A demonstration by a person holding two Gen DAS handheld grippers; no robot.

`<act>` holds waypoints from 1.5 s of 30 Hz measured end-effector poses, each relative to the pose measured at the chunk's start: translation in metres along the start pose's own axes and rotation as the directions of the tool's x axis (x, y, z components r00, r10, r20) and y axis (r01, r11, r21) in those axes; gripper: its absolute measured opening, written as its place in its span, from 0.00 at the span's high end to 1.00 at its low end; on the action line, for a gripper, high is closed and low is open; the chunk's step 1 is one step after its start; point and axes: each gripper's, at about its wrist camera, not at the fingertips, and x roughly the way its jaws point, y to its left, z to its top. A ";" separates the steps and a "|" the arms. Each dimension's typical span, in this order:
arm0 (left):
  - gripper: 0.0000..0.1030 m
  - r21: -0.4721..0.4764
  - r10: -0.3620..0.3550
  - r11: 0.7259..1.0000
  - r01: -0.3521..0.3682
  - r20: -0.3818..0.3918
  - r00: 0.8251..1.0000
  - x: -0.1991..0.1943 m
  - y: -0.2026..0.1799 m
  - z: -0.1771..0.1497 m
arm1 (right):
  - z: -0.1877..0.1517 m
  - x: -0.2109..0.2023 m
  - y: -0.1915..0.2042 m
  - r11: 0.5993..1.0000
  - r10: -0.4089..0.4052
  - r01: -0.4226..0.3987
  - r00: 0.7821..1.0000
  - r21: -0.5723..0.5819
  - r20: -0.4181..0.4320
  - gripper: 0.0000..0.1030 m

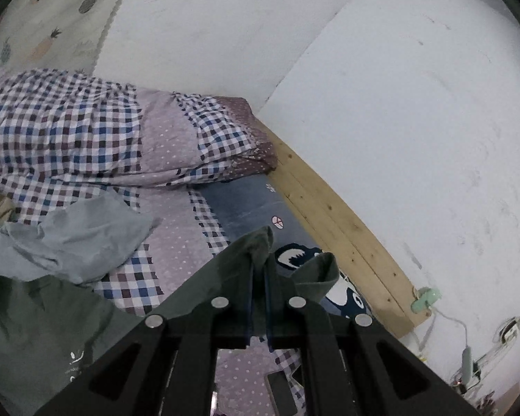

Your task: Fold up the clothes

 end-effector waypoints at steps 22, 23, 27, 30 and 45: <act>0.97 -0.661 0.489 0.650 -0.375 -0.014 0.872 -0.105 0.359 -0.098 | -0.017 0.048 -0.001 0.924 -0.339 0.320 0.939 -0.210 -0.064 0.98; 0.97 -0.670 0.494 0.634 -0.385 -0.032 0.869 -0.107 0.372 -0.110 | -0.018 0.044 -0.003 0.921 -0.342 0.321 0.938 -0.221 -0.062 0.98; 0.96 -0.692 0.465 0.599 -0.403 -0.108 0.878 -0.108 0.423 -0.149 | -0.021 0.029 -0.002 0.903 -0.352 0.328 0.935 -0.277 -0.040 0.98; 0.91 -0.695 0.428 0.600 -0.397 -0.141 0.893 -0.115 0.445 -0.175 | -0.021 0.018 0.002 0.921 -0.309 0.288 0.950 -0.263 -0.042 0.97; 0.22 -0.642 0.337 0.738 -0.208 0.082 0.938 -0.184 0.449 -0.267 | 0.025 -0.022 -0.016 0.954 -0.298 0.296 0.954 -0.051 -0.041 0.52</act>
